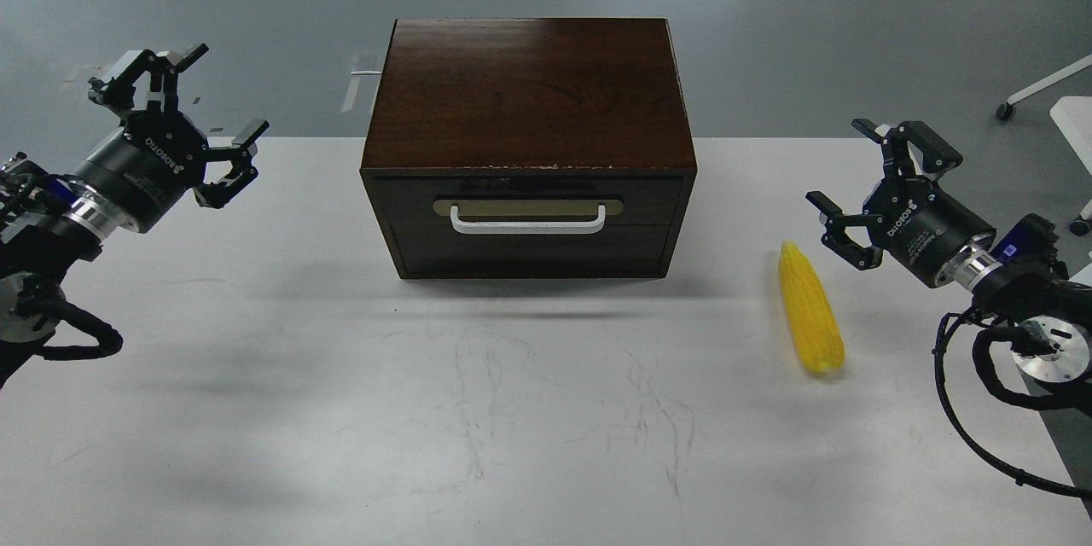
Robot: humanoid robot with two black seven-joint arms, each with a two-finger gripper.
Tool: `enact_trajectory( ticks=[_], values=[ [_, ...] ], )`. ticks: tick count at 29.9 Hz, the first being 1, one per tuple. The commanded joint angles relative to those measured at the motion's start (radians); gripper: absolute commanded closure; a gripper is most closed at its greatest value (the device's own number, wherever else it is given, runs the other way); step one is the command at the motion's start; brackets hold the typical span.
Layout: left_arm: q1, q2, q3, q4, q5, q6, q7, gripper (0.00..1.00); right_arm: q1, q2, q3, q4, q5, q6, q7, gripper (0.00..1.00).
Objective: Put corn in drawer with both arms
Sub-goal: 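Move the left gripper toward the white drawer handle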
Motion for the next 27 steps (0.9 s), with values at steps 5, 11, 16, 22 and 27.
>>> enact_trajectory(
  ticks=[5,11,16,22,27],
  values=[
    [0.013,-0.016,-0.033,0.000,0.003,0.000,0.001,0.02,-0.001,-0.002,0.000,0.000,0.000,-0.002,0.000,0.00],
    [0.008,-0.011,-0.036,0.021,-0.005,0.000,0.006,0.02,-0.001,0.000,0.001,-0.001,-0.001,-0.004,0.000,0.00],
    [-0.047,0.046,-0.045,0.060,0.011,0.000,0.013,0.02,-0.001,0.000,0.003,-0.015,-0.001,-0.004,0.000,0.00],
    [-0.205,0.075,-0.050,0.043,0.187,0.000,-0.001,0.02,-0.001,0.000,0.018,-0.029,-0.003,-0.004,0.000,0.00],
    [-0.348,0.078,-0.051,-0.110,0.415,0.000,-0.030,0.02,0.001,0.000,0.029,-0.055,-0.003,-0.004,0.000,0.00]
  ],
)
